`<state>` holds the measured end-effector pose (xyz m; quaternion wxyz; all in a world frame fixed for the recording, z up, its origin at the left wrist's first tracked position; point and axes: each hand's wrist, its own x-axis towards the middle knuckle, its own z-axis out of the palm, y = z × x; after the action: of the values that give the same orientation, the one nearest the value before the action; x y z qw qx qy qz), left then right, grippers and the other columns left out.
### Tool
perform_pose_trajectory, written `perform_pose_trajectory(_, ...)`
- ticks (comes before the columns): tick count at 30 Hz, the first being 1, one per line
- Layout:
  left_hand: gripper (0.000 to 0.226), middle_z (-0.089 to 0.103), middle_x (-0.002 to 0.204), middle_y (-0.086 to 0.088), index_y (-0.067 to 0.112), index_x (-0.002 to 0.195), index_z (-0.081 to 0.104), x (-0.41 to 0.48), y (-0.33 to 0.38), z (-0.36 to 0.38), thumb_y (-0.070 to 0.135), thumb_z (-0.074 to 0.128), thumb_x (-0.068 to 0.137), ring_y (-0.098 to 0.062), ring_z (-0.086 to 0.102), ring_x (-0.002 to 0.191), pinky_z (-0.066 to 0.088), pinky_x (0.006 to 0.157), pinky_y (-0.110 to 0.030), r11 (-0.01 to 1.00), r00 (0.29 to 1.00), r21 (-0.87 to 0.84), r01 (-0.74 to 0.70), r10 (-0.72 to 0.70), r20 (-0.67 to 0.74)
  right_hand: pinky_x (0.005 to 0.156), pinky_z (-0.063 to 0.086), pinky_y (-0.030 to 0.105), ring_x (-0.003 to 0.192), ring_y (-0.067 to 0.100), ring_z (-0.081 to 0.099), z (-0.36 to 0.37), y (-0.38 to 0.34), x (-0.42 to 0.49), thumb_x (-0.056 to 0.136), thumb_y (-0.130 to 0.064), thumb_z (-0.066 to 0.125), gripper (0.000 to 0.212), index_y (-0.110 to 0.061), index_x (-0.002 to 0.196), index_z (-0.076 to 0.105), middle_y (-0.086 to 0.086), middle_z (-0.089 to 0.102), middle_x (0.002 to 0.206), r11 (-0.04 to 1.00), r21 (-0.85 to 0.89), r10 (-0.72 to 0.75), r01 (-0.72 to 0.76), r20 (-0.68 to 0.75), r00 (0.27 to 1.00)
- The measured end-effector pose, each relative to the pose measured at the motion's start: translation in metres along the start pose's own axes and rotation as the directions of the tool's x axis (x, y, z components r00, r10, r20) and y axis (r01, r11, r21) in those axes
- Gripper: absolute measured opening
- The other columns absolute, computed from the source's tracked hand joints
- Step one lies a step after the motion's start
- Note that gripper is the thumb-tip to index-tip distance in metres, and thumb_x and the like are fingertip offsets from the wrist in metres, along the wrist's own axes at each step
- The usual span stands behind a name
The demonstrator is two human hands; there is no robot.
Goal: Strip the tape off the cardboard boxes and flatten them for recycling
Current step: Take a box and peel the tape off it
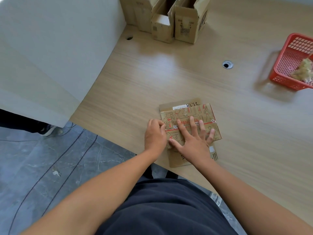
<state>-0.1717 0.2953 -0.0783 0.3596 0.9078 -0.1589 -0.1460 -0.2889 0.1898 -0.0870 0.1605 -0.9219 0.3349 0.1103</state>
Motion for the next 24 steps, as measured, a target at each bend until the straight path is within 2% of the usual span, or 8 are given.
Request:
perform_pose_trajectory(4, 0.011, 0.067, 0.098, 0.005, 0.021, 0.091, 0.061, 0.013, -0.009, -0.005, 0.02, 0.057, 0.102, -0.008, 0.064, 0.091, 0.053, 0.078, -0.023, 0.962, 0.983, -0.216, 0.169, -0.147, 0.112, 0.116, -0.017, 0.066, 0.155, 0.028, -0.018, 0.001, 0.0, 0.0, 0.079, -0.096, 0.014, 0.082, -0.065, 0.15, -0.012, -0.01, -0.013, 0.17, 1.0, 0.001, 0.002, -0.002, -0.008, 1.0)
perform_pose_trajectory(7, 0.015, 0.071, 0.1, -0.007, 0.013, 0.088, 0.061, 0.028, -0.02, -0.021, 0.014, 0.058, 0.102, -0.02, 0.071, 0.098, 0.059, 0.087, -0.033, 0.783, 0.901, -0.486, 0.389, -0.212, 0.379, 0.116, -0.017, 0.065, 0.155, 0.028, -0.017, 0.001, 0.0, 0.0, 0.078, -0.096, 0.014, 0.082, -0.066, 0.15, -0.01, -0.01, -0.012, 0.17, 1.0, -0.006, -0.003, 0.003, -0.006, 1.0)
perform_pose_trajectory(8, 0.015, 0.07, 0.102, -0.01, 0.012, 0.089, 0.059, 0.033, -0.023, -0.027, 0.012, 0.056, 0.104, -0.019, 0.071, 0.097, 0.059, 0.087, -0.032, 0.717, 0.864, -0.532, 0.451, -0.203, 0.46, 0.116, -0.018, 0.065, 0.155, 0.027, -0.017, 0.001, 0.0, 0.0, 0.077, -0.096, 0.013, 0.082, -0.066, 0.15, -0.01, -0.01, -0.012, 0.171, 1.0, -0.011, -0.012, 0.012, -0.003, 1.0)
perform_pose_trajectory(10, 0.016, 0.069, 0.103, -0.009, 0.014, 0.09, 0.055, 0.04, -0.027, -0.037, 0.014, 0.051, 0.106, -0.011, 0.072, 0.089, 0.059, 0.08, -0.028, 0.726, 0.837, -0.498, 0.474, -0.196, 0.512, 0.116, -0.018, 0.064, 0.155, 0.027, -0.018, 0.0, 0.0, 0.001, 0.077, -0.096, 0.012, 0.082, -0.067, 0.15, -0.011, -0.01, -0.012, 0.171, 0.999, -0.02, -0.033, 0.033, 0.004, 0.999)
perform_pose_trajectory(14, 0.003, 0.053, 0.131, -0.002, 0.025, 0.103, 0.06, 0.037, -0.019, -0.029, 0.024, 0.059, 0.101, -0.014, 0.068, 0.099, 0.059, 0.087, -0.032, 0.899, 0.941, -0.355, 0.256, -0.148, 0.304, 0.115, -0.019, 0.065, 0.155, 0.027, -0.019, 0.001, -0.004, 0.001, 0.076, -0.097, 0.011, 0.083, -0.067, 0.149, -0.012, -0.01, -0.012, 0.17, 1.0, -0.011, -0.019, 0.019, 0.015, 1.0)
perform_pose_trajectory(17, 0.035, 0.033, 0.128, 0.01, 0.04, 0.117, 0.056, 0.034, -0.013, -0.023, 0.032, 0.075, 0.089, -0.008, 0.058, 0.095, 0.052, 0.083, -0.019, 0.922, 0.977, -0.332, 0.199, -0.159, 0.145, 0.115, -0.019, 0.065, 0.154, 0.027, -0.02, 0.001, -0.009, 0.003, 0.075, -0.098, 0.01, 0.084, -0.066, 0.15, -0.012, -0.011, -0.014, 0.17, 1.0, -0.005, 0.003, -0.003, 0.003, 1.0)
perform_pose_trajectory(21, 0.017, 0.061, 0.097, 0.009, 0.028, 0.09, 0.06, 0.041, -0.013, -0.017, 0.029, 0.077, 0.088, -0.014, 0.061, 0.082, 0.051, 0.07, -0.026, 0.976, 0.999, -0.211, 0.048, -0.05, -0.004, 0.116, -0.02, 0.064, 0.154, 0.027, -0.019, 0.007, -0.021, 0.004, 0.076, -0.097, 0.014, 0.083, -0.067, 0.151, -0.007, -0.012, -0.014, 0.17, 0.998, 0.015, 0.06, -0.059, -0.03, 0.998)
perform_pose_trajectory(24, 0.007, 0.069, 0.092, 0.002, 0.016, 0.096, 0.072, 0.05, -0.007, -0.013, 0.015, 0.075, 0.09, -0.011, 0.062, 0.08, 0.052, 0.076, -0.032, 0.98, 0.989, -0.172, -0.102, 0.081, -0.125, 0.117, -0.015, 0.066, 0.155, 0.027, -0.015, 0.011, -0.033, 0.01, 0.077, -0.097, 0.019, 0.083, -0.066, 0.152, -0.001, -0.012, -0.009, 0.17, 0.992, 0.053, 0.117, -0.113, -0.075, 0.99)
